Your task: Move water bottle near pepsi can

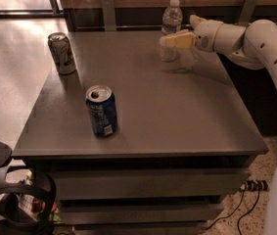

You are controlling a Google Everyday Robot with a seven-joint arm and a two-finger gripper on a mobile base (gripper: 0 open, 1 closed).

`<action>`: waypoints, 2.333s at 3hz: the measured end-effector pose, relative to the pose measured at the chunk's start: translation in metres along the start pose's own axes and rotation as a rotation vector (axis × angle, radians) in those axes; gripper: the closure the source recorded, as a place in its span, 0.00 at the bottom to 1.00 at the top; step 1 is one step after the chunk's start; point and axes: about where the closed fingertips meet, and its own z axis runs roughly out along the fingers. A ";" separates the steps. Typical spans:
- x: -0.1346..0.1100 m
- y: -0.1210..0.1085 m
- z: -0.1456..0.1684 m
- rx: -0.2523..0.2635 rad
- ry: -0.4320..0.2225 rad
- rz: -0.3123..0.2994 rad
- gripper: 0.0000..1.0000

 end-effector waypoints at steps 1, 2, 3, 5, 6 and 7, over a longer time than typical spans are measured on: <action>0.002 -0.001 0.010 -0.010 -0.016 0.003 0.17; 0.002 0.001 0.013 -0.014 -0.016 0.004 0.40; 0.002 0.004 0.017 -0.021 -0.017 0.005 0.71; 0.002 0.007 0.022 -0.028 -0.017 0.006 1.00; -0.003 0.014 0.022 -0.055 0.015 0.010 1.00; -0.023 0.028 0.013 -0.083 0.048 0.005 1.00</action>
Offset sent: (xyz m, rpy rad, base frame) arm 0.0062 0.0067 -0.0020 0.0131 -0.0064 0.0094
